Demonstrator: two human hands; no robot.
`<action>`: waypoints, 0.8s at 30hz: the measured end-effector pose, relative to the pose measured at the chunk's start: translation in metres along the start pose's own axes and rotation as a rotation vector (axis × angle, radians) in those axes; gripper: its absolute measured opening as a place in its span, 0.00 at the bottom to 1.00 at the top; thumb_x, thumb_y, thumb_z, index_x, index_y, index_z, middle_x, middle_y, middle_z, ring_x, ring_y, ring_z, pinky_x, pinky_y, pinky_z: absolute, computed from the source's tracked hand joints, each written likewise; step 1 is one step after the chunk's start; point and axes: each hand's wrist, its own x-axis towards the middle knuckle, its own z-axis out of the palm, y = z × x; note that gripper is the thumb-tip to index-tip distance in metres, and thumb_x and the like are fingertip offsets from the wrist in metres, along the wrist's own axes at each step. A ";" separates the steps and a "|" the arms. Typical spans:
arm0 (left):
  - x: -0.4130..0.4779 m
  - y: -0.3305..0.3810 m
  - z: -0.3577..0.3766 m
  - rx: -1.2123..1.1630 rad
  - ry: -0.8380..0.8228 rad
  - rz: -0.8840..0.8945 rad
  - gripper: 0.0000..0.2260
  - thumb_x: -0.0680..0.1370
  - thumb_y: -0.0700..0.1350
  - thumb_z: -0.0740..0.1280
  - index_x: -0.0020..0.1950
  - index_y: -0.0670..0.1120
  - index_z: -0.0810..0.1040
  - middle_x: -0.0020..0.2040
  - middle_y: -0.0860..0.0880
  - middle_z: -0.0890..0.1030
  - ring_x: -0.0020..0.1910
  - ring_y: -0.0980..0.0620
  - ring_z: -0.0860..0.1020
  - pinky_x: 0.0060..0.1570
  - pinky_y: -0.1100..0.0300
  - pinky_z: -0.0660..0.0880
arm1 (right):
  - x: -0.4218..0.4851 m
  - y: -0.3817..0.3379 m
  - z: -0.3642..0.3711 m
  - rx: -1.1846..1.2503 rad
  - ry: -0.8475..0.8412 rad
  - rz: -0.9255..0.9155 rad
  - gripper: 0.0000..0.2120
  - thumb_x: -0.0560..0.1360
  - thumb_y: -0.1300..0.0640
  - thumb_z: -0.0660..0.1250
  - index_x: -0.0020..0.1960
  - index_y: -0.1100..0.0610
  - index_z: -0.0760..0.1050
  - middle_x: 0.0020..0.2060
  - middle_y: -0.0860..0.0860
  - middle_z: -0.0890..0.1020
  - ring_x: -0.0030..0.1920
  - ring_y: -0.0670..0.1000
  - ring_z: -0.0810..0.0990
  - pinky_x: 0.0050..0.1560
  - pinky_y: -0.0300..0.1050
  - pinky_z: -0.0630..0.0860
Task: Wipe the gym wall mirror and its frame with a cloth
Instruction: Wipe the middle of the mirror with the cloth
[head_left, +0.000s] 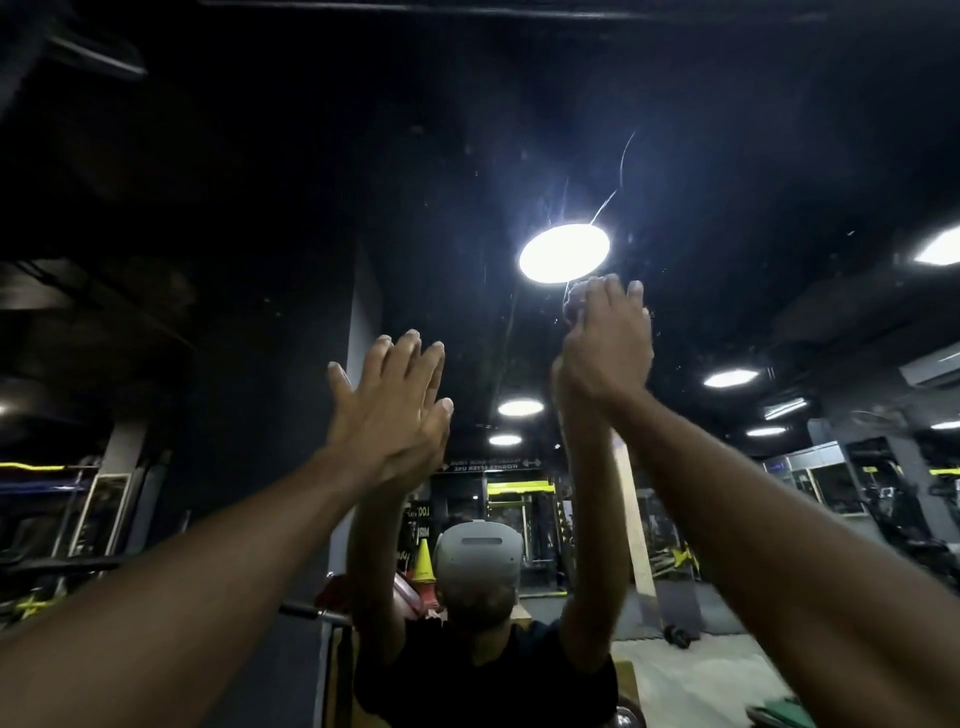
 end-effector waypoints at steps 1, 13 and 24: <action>0.000 0.000 -0.001 0.006 -0.003 0.006 0.31 0.83 0.63 0.51 0.83 0.56 0.46 0.83 0.51 0.47 0.82 0.48 0.46 0.74 0.28 0.52 | 0.004 -0.015 0.005 0.006 0.027 0.154 0.20 0.78 0.63 0.63 0.69 0.54 0.72 0.72 0.56 0.71 0.75 0.61 0.66 0.71 0.58 0.69; -0.049 -0.002 0.001 -0.115 -0.041 0.080 0.29 0.84 0.58 0.54 0.83 0.56 0.49 0.84 0.50 0.45 0.82 0.49 0.41 0.77 0.36 0.40 | -0.078 0.038 -0.012 0.000 -0.014 -0.005 0.18 0.83 0.57 0.56 0.71 0.50 0.69 0.71 0.50 0.73 0.74 0.55 0.68 0.76 0.58 0.64; -0.077 0.030 0.015 -0.204 -0.055 0.212 0.29 0.83 0.56 0.55 0.83 0.56 0.48 0.84 0.48 0.44 0.82 0.47 0.41 0.76 0.30 0.42 | -0.133 0.065 -0.027 -0.040 -0.222 -0.080 0.29 0.82 0.41 0.46 0.79 0.49 0.62 0.79 0.51 0.64 0.80 0.56 0.59 0.78 0.62 0.61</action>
